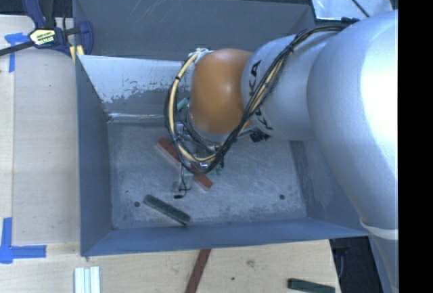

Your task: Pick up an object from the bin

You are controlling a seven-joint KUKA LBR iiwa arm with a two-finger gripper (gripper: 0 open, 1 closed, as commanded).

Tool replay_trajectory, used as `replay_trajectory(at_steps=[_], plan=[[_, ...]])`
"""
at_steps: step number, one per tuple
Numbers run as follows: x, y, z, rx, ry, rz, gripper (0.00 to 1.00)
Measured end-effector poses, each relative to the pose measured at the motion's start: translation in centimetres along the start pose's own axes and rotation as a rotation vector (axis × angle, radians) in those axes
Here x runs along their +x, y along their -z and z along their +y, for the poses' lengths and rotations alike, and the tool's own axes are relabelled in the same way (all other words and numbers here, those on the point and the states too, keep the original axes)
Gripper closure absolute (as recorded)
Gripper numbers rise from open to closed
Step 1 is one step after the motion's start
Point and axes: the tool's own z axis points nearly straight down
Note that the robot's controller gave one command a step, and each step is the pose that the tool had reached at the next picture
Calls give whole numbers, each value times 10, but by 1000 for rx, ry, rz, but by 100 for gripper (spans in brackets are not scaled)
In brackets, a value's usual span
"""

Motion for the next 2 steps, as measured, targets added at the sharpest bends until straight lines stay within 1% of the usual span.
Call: replay_trajectory(at_steps=[1,2], plan=[[-10,-5,-36,-2,299,-2,0],[-34,-7,-4,-1,-156,-2,100]])
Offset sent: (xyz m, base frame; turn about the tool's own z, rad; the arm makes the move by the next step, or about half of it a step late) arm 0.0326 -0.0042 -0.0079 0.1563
